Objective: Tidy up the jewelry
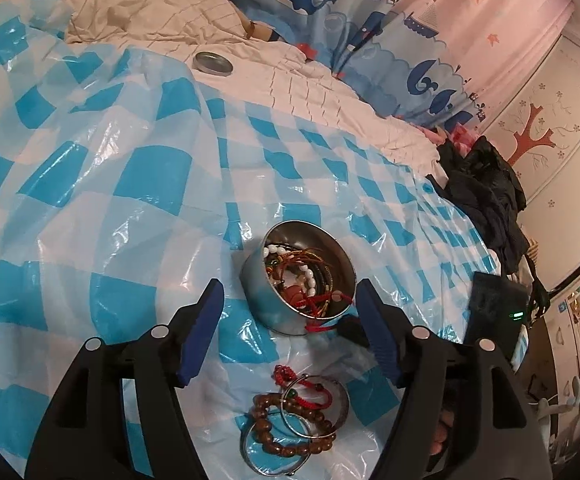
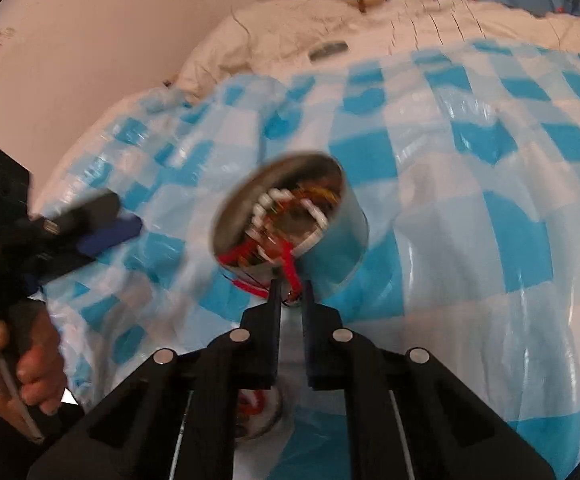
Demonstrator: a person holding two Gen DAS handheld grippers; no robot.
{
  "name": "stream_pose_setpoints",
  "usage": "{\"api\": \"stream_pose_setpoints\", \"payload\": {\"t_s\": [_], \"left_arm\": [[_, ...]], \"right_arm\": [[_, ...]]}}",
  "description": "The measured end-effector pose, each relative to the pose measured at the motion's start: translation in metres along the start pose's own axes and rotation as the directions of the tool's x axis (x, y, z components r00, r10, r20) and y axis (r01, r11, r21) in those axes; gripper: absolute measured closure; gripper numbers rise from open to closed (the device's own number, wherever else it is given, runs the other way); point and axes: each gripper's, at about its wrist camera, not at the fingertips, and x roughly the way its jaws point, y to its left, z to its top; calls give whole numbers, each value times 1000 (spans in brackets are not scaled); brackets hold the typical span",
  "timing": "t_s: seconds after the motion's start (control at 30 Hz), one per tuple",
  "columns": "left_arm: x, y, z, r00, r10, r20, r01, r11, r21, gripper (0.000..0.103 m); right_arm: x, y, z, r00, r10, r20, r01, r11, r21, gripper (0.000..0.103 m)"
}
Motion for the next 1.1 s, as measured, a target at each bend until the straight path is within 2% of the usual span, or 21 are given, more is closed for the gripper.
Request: {"api": "stream_pose_setpoints", "payload": {"t_s": [0.17, 0.23, 0.3, 0.33, 0.37, 0.4, 0.57, 0.63, 0.7, 0.8, 0.87, 0.93, 1.0, 1.03, 1.07, 1.1], "left_arm": [[-7, 3, -2, 1000, 19, 3, -19, 1000, 4, 35], [-7, 2, -3, 1000, 26, -11, -26, 999, 19, 34], [-4, -1, -6, 998, 42, -40, -40, 997, 60, 34], [-2, -3, -8, 997, 45, -58, -41, 996, 80, 33], [3, -6, -12, 995, 44, -90, -34, 994, 108, 33], [6, -8, -14, 993, 43, -112, -29, 991, 127, 33], [24, -24, -36, 975, 79, -208, -20, 962, 271, 33], [25, -24, -40, 973, 86, -216, -23, 960, 278, 33], [23, -21, -40, 972, 87, -218, -25, 963, 269, 33], [18, -15, -40, 972, 104, -213, -46, 964, 261, 33], [14, -12, -41, 971, 121, -207, -62, 961, 269, 33], [12, -10, -42, 969, 132, -208, -72, 959, 273, 32], [11, -6, -41, 968, 141, -207, -83, 960, 267, 32], [11, -6, -41, 968, 142, -206, -85, 961, 263, 32], [10, -5, -40, 969, 140, -205, -85, 962, 258, 31], [10, -5, -40, 969, 139, -203, -85, 963, 255, 30]], "right_arm": [[-27, 19, 24, 987, 94, 129, -91, 995, -31, 92], [-26, 22, 42, 984, 88, 154, -84, 996, -30, 93], [-17, 21, 53, 988, 43, 146, -39, 999, -31, 90], [-7, 19, 58, 993, 3, 114, 2, 999, -41, 81], [6, 15, 60, 997, -58, 59, 61, 997, -41, 64], [10, 8, 58, 994, -101, 34, 102, 995, -18, 61], [-32, -5, 24, 992, -92, 86, 90, 996, 18, 61], [-39, -5, 7, 996, -66, 59, 65, 998, 16, 61], [-31, 0, -15, 997, -71, -7, 71, 997, -30, 61], [-12, 5, -33, 992, -87, -90, 81, 995, -62, 67], [-9, 12, -39, 988, -125, -93, 115, 987, -114, 72], [-7, 19, -43, 982, -162, -100, 144, 975, -167, 85], [-1, 21, -49, 976, -183, -121, 157, 967, -200, 94], [1, 23, -51, 972, -201, -122, 171, 959, -224, 95], [1, 26, -52, 970, -215, -114, 182, 952, -248, 100], [-1, 27, -52, 973, -205, -110, 172, 953, -250, 101]]}}
